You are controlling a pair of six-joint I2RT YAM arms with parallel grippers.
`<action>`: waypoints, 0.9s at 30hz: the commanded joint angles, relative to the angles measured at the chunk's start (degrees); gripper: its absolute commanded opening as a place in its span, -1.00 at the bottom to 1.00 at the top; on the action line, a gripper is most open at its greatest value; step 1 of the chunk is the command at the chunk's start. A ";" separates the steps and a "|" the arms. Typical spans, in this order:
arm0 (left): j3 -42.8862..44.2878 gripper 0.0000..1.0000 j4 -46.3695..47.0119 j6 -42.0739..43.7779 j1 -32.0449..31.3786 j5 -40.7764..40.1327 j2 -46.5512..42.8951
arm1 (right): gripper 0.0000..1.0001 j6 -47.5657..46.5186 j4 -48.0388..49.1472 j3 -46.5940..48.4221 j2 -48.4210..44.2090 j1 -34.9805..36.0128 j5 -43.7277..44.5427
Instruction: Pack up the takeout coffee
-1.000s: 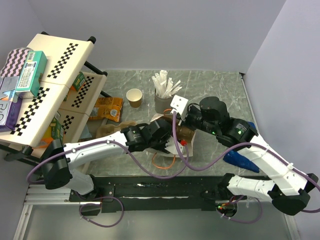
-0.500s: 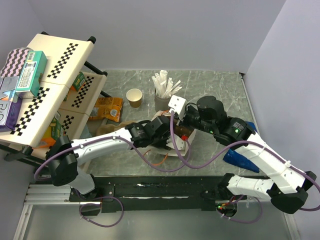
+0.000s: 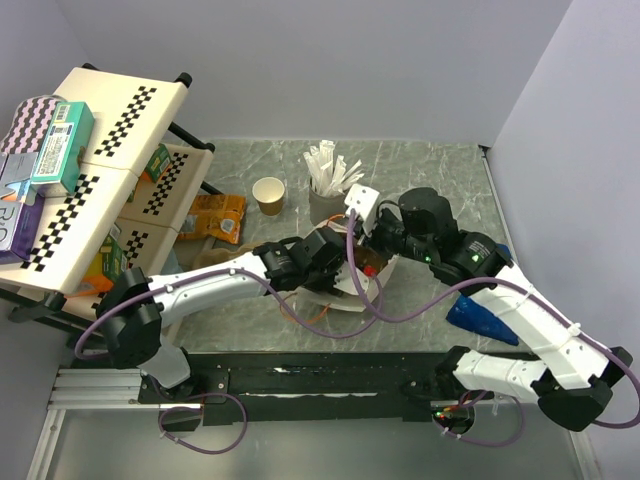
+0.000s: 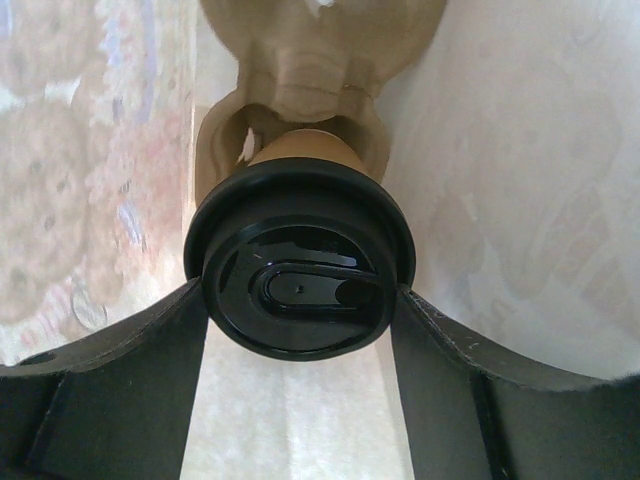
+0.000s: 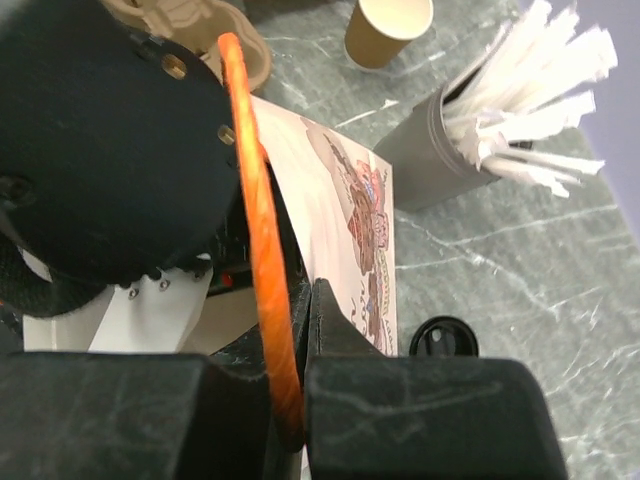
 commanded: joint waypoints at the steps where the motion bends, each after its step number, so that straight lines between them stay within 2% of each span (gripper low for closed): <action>1: 1.69 -0.99 2.26 -1.43 1.12 0.99 0.81 | -1.00 4.07 1.08 0.33 -1.05 -2.85 -4.31; 17: 5.03 -0.99 5.34 -2.57 2.97 5.65 4.41 | -1.00 4.17 0.29 -2.75 -3.25 -5.67 -8.09; 27: 3.54 -0.99 8.06 -2.48 3.58 8.45 1.08 | -1.00 5.13 0.38 -2.40 -4.48 -6.90 -5.98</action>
